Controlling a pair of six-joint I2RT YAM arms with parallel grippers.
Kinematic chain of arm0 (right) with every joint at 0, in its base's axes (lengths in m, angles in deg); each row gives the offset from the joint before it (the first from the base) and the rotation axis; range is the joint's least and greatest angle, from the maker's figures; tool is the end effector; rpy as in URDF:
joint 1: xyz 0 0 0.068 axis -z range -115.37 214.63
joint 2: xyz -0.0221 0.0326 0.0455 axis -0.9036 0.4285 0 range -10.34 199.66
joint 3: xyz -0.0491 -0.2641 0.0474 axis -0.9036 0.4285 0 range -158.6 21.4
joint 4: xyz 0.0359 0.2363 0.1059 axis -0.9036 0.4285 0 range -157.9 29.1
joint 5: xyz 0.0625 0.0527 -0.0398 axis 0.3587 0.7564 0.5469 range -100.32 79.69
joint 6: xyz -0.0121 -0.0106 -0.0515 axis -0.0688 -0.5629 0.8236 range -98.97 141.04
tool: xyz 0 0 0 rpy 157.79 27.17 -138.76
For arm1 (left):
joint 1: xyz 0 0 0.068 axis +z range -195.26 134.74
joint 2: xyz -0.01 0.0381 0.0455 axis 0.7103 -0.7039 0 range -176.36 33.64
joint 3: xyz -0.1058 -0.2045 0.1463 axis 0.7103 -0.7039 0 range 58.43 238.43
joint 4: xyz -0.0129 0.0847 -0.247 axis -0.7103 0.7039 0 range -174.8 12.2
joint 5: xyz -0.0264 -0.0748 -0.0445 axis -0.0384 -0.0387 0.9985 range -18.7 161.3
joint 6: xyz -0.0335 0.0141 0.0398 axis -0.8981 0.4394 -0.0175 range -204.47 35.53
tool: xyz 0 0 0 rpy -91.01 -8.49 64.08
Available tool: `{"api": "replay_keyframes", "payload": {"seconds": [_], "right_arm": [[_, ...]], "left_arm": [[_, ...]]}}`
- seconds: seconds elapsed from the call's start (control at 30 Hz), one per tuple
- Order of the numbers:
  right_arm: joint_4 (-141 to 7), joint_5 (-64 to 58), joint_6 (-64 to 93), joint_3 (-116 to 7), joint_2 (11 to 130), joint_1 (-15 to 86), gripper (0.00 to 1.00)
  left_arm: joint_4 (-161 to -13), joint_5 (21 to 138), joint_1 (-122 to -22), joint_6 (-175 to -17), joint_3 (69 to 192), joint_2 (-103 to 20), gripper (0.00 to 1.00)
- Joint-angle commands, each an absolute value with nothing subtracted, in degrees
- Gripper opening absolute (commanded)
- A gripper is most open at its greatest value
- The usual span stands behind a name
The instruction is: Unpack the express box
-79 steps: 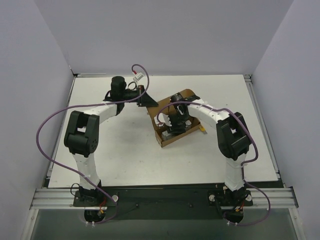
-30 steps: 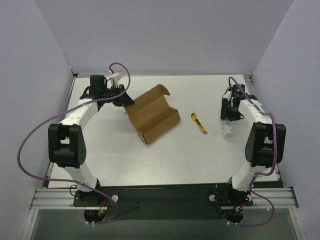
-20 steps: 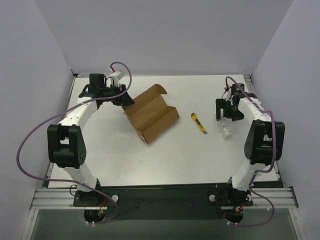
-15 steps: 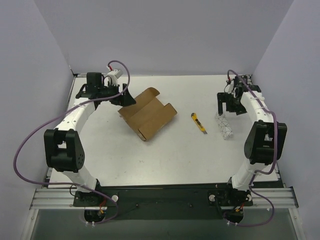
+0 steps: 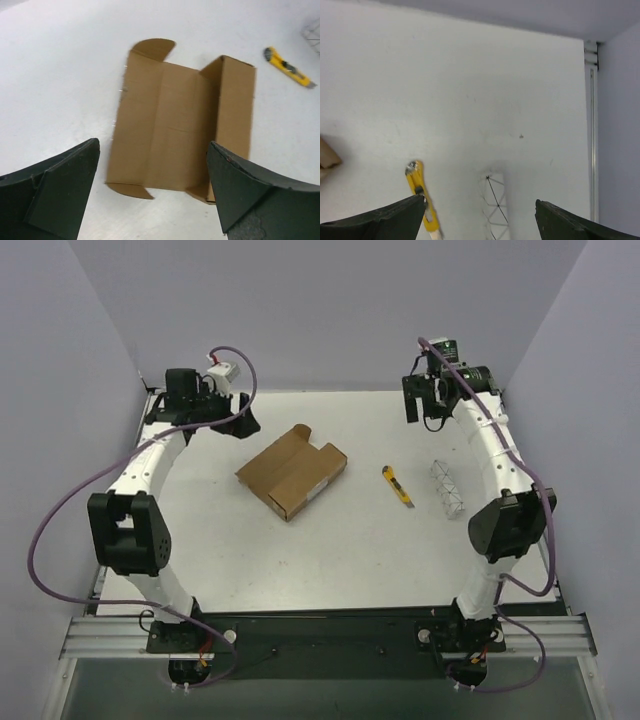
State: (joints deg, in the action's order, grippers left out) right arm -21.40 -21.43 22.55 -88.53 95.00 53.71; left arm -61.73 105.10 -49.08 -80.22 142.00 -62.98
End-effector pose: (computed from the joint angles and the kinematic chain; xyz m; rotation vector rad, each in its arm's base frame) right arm 0.4041 0.0710 0.3747 -0.1490 2.2847 -0.1381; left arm 0.3843 -0.0455 0.3178 0.4766 2.0957 -0.6413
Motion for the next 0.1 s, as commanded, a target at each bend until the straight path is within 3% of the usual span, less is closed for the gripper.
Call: {"api": "replay_keyframes", "payload": {"seconds": [0.0, 0.07], "right_arm": [[-23.8, -18.0, 19.0, -98.4, 98.5, 53.7, 0.95], [-24.2, -19.2, 17.4, -101.1, 100.1, 53.9, 0.96]], "left_arm": [[-54.1, 96.8, -44.8, -71.4, 155.7, -71.6, 0.97], [-50.4, 93.8, -42.7, -72.5, 165.5, -76.4, 0.97]]}}
